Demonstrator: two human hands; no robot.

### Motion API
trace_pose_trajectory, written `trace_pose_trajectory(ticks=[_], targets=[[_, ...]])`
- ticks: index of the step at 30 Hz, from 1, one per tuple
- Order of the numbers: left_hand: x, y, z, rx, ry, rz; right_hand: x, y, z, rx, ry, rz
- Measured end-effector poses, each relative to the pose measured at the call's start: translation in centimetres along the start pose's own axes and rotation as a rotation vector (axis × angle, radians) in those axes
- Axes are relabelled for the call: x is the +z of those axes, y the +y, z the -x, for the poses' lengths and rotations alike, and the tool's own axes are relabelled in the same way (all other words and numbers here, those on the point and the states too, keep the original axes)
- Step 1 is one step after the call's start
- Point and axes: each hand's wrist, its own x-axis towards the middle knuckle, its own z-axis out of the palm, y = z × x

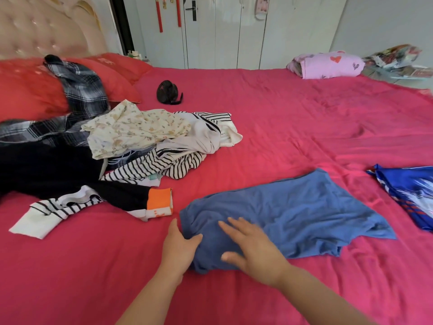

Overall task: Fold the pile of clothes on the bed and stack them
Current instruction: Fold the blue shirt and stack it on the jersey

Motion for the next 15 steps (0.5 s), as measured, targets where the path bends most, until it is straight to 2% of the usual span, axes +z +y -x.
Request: trace_pose_trajectory(ticks=[3,6,11,15], targets=[[0.3,1.3,0.5,0.057,0.028,0.090,0.1,-2.4,-0.2,-0.114,-0.094,-0.169],[0.7,3.2,1.2,0.172,0.051,0.109,0.3,-3.4,-1.0,-0.085,0.039,-0.292],[2.2,6.1,1.8,0.355,-0.063,0.031,-0.5,-2.3,-2.4,0.202,0.350,-0.589],[2.4,6.9,1.2,0.495,0.093,0.009,-3.2,0.8,-2.9,0.374,0.417,-0.788]])
